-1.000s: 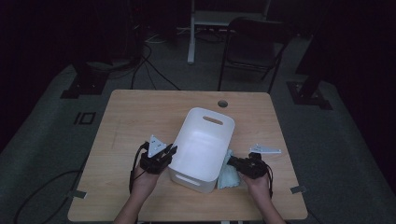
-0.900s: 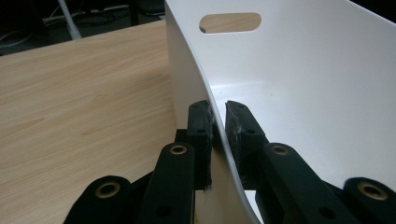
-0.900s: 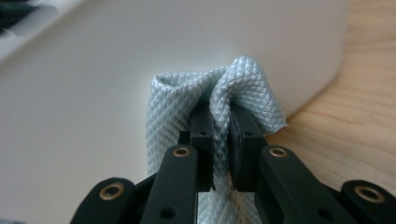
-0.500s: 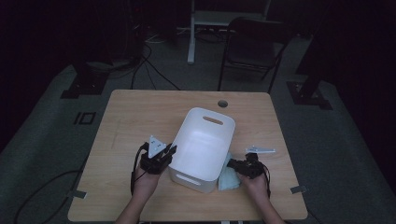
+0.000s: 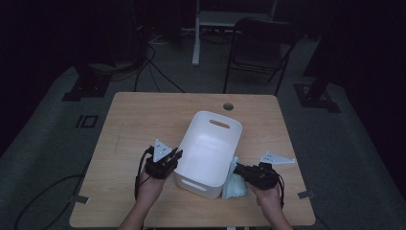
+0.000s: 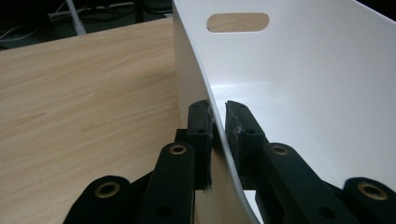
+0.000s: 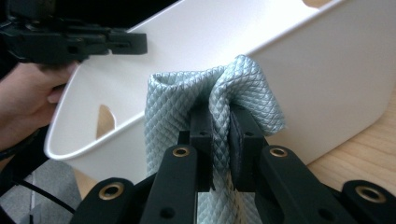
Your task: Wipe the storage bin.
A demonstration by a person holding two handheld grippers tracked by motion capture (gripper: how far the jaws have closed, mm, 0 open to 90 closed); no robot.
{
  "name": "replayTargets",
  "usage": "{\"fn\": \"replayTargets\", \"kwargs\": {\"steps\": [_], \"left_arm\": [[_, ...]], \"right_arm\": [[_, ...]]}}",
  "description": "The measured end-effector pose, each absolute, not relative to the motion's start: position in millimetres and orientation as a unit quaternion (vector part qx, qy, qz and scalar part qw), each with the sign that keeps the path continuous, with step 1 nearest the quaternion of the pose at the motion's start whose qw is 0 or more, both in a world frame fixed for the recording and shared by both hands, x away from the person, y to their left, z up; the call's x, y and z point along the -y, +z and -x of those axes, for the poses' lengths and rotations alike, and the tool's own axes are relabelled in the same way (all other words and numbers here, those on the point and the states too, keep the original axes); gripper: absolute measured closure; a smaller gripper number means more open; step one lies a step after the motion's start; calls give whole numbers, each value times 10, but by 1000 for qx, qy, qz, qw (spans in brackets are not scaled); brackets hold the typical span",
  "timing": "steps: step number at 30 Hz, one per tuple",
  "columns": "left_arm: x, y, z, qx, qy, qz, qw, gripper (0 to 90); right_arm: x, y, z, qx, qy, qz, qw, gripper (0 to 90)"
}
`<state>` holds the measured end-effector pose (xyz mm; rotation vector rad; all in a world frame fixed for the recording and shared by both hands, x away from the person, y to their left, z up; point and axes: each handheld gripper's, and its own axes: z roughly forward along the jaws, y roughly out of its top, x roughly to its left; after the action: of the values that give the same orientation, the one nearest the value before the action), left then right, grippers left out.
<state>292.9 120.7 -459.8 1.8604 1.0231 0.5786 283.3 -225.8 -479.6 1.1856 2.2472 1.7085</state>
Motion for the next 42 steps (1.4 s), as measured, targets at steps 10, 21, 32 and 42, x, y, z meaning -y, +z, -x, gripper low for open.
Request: {"fn": "replayTargets", "kwargs": {"steps": [10,21,32,42], "left_arm": [[-1203,-4598,-2937,-410,233,-756,454,806],[-1207,-4605,-2936,-418,233,-750,456,801],[-1206,-4612,-2936,-428,234,-743,459,799],[-1191,-4615,-2927,-430,235,-741,460,801]], "right_arm": [[2257,-5073,-2984,-745,520,-417,38,818],[2279,-5425,-3214,-754,474,-454,20,819],[2292,-5192,-3036,-755,497,-427,14,818],[2315,-4740,-2698,-735,573,-362,0,817]]}}
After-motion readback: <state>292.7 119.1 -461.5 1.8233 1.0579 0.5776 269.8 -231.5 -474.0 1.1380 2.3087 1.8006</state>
